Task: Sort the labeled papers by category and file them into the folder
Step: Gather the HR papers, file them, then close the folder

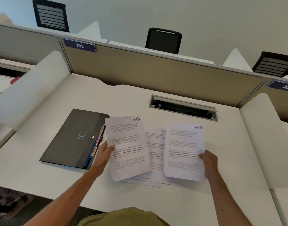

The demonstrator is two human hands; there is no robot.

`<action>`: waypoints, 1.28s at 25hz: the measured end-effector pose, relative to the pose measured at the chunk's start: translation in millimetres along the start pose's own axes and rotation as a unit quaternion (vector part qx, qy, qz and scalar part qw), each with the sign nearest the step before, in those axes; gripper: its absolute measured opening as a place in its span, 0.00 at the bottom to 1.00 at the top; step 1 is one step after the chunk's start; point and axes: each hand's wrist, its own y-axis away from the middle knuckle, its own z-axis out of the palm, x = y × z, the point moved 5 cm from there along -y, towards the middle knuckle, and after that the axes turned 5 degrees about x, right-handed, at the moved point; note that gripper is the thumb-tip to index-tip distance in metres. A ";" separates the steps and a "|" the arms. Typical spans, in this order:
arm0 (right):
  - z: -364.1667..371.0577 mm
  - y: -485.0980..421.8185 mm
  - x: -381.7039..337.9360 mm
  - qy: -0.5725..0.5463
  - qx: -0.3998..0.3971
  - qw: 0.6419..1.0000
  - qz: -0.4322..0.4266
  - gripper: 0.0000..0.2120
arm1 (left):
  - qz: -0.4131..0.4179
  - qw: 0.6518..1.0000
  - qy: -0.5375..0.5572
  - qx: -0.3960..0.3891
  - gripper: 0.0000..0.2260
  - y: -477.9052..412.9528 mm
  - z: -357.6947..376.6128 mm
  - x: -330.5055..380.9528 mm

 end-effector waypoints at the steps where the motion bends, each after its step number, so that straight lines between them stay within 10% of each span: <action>1: -1.5 0.5 -2.7 -0.033 0.005 0.999 0.022 0.05 | -0.001 1.000 0.000 0.001 0.13 -0.6 0.4 0.7; 22: 167.2 127.6 -25.3 0.013 -0.276 0.959 -0.070 0.08 | 0.031 0.994 -0.025 -0.101 0.15 14.4 20.1 -5.9; 27: 155.3 109.2 -17.3 0.175 -0.109 0.969 -0.138 0.09 | -0.002 1.000 0.001 -0.024 0.18 5.5 -19.7 -12.0; 32: 124.3 88.9 -3.0 0.387 0.019 0.914 -0.122 0.33 | 0.000 0.999 0.024 0.022 0.16 -3.0 -65.1 -12.0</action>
